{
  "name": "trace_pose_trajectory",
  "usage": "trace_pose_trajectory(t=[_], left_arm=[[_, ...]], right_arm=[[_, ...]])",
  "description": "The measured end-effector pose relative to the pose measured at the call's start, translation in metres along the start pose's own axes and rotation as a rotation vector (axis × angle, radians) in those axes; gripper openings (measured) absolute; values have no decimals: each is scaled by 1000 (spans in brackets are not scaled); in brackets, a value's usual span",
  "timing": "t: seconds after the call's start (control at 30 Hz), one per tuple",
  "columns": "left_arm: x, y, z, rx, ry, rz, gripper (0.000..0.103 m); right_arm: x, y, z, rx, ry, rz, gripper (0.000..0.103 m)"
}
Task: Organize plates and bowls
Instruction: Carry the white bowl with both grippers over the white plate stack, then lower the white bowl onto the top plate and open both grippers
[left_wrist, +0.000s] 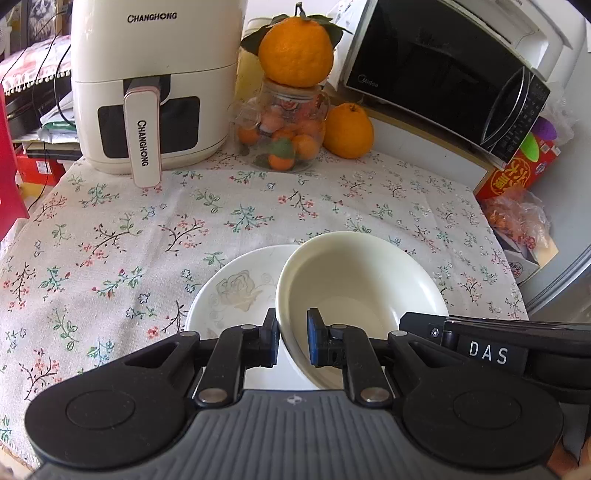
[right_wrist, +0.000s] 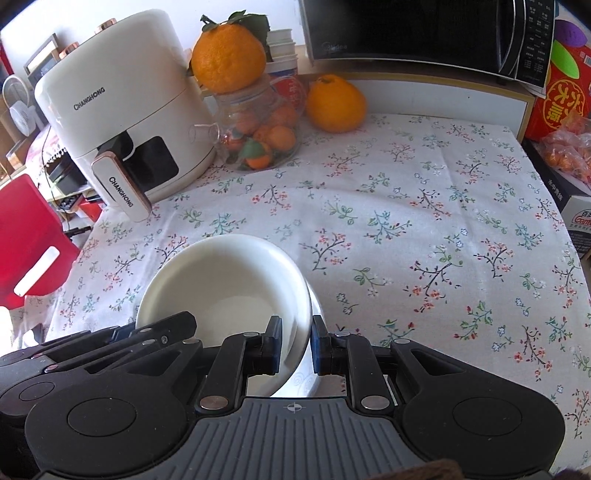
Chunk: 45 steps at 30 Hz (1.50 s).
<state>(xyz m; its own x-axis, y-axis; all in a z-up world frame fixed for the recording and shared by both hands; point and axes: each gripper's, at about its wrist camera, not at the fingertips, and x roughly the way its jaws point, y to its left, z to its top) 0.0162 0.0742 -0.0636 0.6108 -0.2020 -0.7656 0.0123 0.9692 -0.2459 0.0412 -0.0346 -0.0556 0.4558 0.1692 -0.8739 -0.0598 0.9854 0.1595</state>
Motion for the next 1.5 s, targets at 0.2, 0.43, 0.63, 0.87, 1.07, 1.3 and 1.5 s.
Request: trace_pose_trajectory(t=[0.2, 0.43, 0.63, 0.87, 1.07, 1.3, 1.5], left_arm=[[2, 17, -1, -41, 26, 16, 14], [10, 20, -2, -64, 51, 13, 14], [14, 21, 0, -66, 42, 9, 14], [13, 21, -3, -68, 37, 1, 14], [14, 17, -2, -56, 35, -3, 14], [15, 20, 0, -77, 47, -11, 31], [-10, 21, -1, -40, -10, -1, 63]], right_arm=[[9, 13, -4, -25, 33, 18, 17], [21, 11, -5, -7, 60, 4, 17], [23, 11, -5, -8, 47, -1, 18], [21, 10, -5, 0, 41, -1, 19], [21, 7, -4, 8, 38, -8, 19], [13, 4, 0, 10, 3, -18, 19], [-18, -12, -2, 40, -40, 50, 19]])
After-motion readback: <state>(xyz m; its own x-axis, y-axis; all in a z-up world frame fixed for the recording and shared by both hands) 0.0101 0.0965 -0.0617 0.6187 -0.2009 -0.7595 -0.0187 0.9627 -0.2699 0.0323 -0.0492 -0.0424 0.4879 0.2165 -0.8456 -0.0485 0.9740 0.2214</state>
